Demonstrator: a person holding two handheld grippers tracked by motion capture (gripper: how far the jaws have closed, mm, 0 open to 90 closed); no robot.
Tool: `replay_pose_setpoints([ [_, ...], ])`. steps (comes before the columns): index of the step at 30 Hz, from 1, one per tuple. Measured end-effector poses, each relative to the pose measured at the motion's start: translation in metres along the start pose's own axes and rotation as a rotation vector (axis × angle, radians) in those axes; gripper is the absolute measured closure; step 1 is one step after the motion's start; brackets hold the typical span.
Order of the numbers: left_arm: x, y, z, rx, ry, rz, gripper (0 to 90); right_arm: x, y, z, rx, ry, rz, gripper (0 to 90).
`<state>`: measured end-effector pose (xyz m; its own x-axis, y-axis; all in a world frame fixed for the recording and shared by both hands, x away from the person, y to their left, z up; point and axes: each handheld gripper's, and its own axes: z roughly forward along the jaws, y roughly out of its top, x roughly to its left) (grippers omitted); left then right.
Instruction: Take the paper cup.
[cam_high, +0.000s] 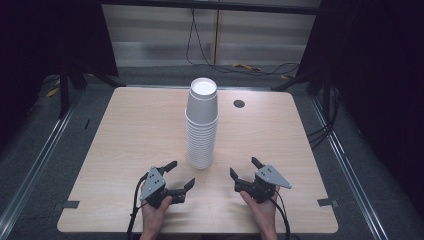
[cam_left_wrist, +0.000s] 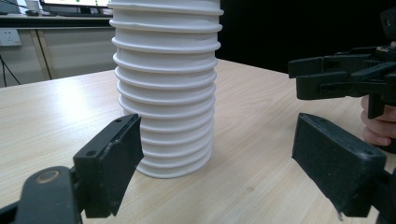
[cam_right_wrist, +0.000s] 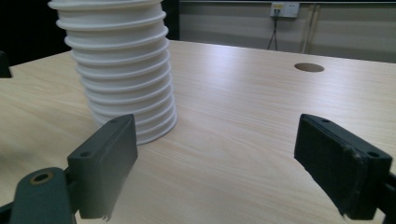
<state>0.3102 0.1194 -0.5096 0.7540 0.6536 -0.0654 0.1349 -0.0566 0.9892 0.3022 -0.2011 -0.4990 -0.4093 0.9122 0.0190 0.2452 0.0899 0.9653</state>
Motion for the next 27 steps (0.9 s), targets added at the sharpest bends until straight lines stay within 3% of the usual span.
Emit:
replay_pose_setpoints([
  [3, 0.0, 0.0, 0.0, 0.0, -0.001, 0.002, 15.9, 0.001, 0.002, -0.002, -0.005, 0.053, 0.015, 13.6],
  [7, 0.0, 0.0, 0.0, -0.003, 0.001, 0.0, 15.9, 0.0, 0.005, -0.003, 0.005, 0.077, 0.031, 15.2],
  [9, -0.001, 0.0, 0.0, -0.006, 0.0, 0.0, 16.0, -0.001, 0.009, -0.004, 0.01, 0.13, 0.06, 16.0],
  [17, 0.0, 0.0, -0.001, -0.011, -0.001, 0.002, 15.9, 0.001, 0.022, -0.006, 0.004, 0.18, 0.043, 16.0],
  [27, 0.0, 0.0, -0.001, -0.01, 0.0, 0.003, 15.9, 0.001, 0.039, -0.001, 0.04, 0.255, 0.036, 18.8],
])
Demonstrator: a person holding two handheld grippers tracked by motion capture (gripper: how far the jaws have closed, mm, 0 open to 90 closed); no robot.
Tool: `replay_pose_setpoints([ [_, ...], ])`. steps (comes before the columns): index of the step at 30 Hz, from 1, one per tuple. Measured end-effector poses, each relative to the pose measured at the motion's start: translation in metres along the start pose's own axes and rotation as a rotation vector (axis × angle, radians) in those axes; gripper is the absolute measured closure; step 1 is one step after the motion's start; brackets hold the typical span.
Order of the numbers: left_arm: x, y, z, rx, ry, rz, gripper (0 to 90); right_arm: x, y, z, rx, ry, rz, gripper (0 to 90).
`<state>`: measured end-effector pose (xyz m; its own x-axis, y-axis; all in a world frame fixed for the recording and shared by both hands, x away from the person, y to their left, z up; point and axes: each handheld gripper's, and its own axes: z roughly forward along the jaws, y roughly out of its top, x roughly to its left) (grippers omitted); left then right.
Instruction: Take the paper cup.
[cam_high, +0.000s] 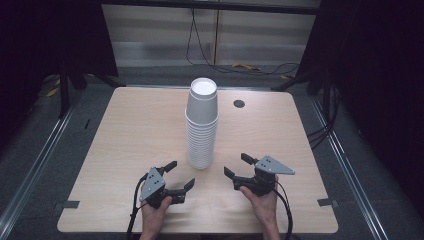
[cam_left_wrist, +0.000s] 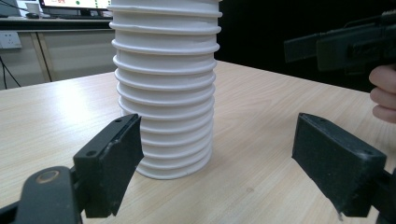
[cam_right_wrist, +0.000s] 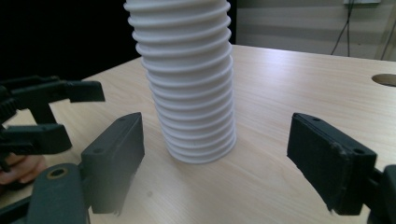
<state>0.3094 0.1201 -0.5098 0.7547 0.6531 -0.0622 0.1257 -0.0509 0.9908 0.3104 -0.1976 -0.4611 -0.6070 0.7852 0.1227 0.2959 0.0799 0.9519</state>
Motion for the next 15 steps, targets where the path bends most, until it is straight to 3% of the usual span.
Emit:
replay_pose_setpoints([
  [6, 0.0, 0.0, 0.0, -0.001, -0.001, 0.0, 15.9, 0.0, 0.011, -0.002, 0.001, 0.033, 0.001, 19.3],
  [9, 0.0, 0.0, 0.0, -0.001, -0.002, 0.0, 15.9, -0.001, 0.018, -0.002, 0.004, 0.074, -0.004, 24.8],
  [15, 0.0, 0.0, -0.001, -0.004, -0.01, 0.0, 16.0, 0.001, 0.035, 0.0, 0.007, 0.089, -0.034, 23.1],
])
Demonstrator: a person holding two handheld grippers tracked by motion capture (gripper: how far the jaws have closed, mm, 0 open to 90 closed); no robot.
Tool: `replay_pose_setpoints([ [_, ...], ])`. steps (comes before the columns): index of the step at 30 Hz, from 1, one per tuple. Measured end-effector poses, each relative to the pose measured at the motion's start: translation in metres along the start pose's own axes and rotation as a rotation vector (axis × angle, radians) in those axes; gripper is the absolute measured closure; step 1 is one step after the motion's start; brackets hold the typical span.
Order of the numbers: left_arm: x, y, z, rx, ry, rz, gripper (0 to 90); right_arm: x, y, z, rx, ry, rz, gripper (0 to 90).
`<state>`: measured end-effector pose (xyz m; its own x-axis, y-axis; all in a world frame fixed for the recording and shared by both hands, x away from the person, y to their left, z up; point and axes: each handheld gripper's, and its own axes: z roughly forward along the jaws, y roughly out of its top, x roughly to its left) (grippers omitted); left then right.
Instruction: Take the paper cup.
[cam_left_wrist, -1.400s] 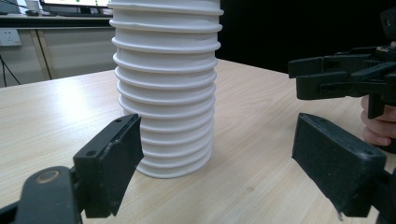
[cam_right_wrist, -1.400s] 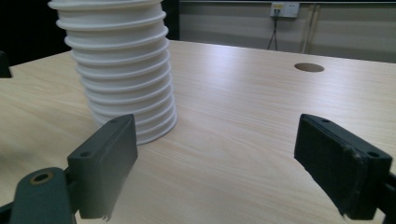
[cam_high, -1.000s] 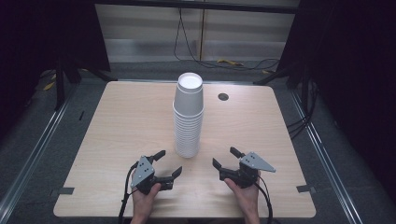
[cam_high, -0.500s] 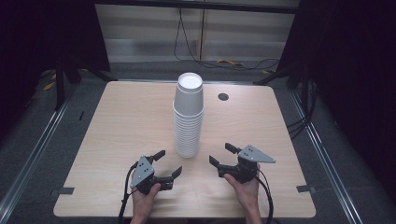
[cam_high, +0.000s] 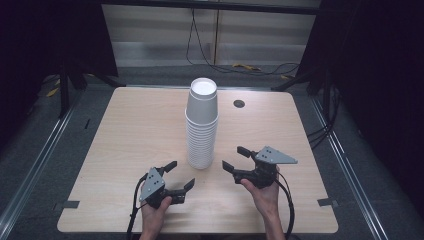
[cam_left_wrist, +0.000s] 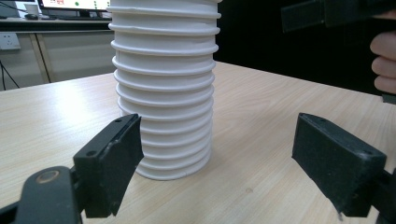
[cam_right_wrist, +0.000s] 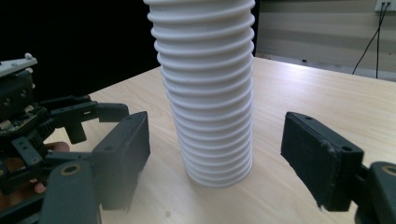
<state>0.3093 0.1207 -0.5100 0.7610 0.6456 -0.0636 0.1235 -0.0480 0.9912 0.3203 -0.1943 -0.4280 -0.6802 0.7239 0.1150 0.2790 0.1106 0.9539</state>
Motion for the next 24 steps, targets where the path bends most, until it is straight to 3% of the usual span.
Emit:
replay_pose_setpoints([
  [4, 0.001, 0.0, -0.001, 0.008, -0.002, 0.015, 15.9, 0.001, 0.01, 0.001, -0.003, 0.003, -0.015, 21.6],
  [7, 0.0, 0.0, 0.0, -0.004, 0.001, -0.001, 16.0, 0.001, 0.02, 0.003, -0.021, -0.013, -0.044, 18.8],
  [12, 0.001, 0.0, 0.0, 0.0, -0.002, 0.012, 15.9, 0.0, 0.03, 0.003, -0.007, -0.007, -0.036, 19.1],
  [15, 0.001, 0.0, 0.0, 0.0, -0.003, 0.013, 15.9, 0.0, 0.036, 0.003, -0.001, -0.032, -0.034, 19.8],
  [19, 0.0, 0.0, 0.0, -0.002, -0.004, 0.008, 16.0, -0.002, 0.045, 0.005, -0.023, -0.016, -0.031, 19.7],
  [24, 0.0, 0.0, 0.0, -0.002, -0.005, 0.008, 15.9, -0.003, 0.055, 0.007, -0.01, 0.006, -0.04, 20.1],
])
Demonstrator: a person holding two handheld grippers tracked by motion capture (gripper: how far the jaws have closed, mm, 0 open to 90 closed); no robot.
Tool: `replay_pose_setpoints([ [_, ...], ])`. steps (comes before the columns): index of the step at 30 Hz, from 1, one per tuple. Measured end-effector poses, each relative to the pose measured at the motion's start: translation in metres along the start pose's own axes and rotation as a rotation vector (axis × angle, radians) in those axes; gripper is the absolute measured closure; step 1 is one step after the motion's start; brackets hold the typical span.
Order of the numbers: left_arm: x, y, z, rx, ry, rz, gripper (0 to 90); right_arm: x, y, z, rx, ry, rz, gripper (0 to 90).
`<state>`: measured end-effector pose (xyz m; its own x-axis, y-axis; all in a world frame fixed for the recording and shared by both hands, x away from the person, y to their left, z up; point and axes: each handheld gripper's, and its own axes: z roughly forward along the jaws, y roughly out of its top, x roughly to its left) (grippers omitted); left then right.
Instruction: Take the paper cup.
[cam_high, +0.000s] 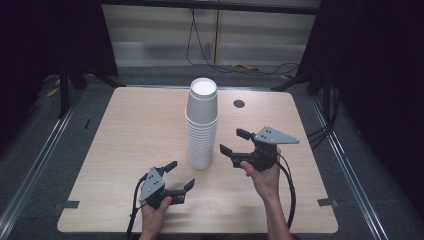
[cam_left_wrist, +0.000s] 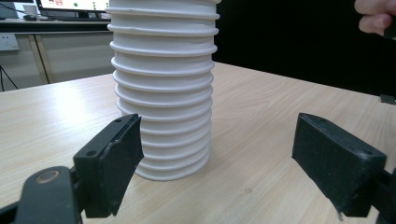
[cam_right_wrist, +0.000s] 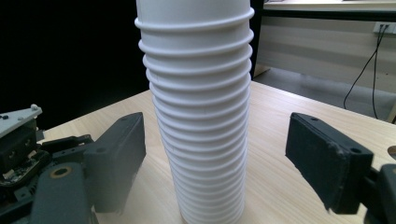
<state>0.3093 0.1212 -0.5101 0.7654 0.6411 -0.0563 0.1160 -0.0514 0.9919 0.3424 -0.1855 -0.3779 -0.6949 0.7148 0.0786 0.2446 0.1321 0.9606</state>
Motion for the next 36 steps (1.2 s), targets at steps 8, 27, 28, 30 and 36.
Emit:
replay_pose_setpoints([
  [8, 0.0, 0.0, 0.0, -0.001, 0.0, -0.002, 15.9, -0.002, 0.021, 0.003, 0.003, 0.014, -0.027, 17.9],
  [27, -0.001, 0.0, 0.0, -0.005, 0.002, -0.004, 15.9, -0.008, 0.068, 0.014, 0.053, 0.109, -0.047, 16.8],
  [28, -0.001, 0.0, 0.0, -0.005, 0.002, -0.004, 15.9, -0.008, 0.068, 0.014, 0.053, 0.109, -0.047, 16.8],
  [30, 0.0, 0.0, 0.0, -0.005, 0.002, -0.003, 15.9, -0.008, 0.073, 0.016, 0.07, 0.111, -0.055, 16.8],
  [36, 0.0, 0.0, 0.0, -0.001, 0.0, -0.001, 16.0, -0.008, 0.09, 0.019, 0.082, 0.129, -0.078, 16.8],
])
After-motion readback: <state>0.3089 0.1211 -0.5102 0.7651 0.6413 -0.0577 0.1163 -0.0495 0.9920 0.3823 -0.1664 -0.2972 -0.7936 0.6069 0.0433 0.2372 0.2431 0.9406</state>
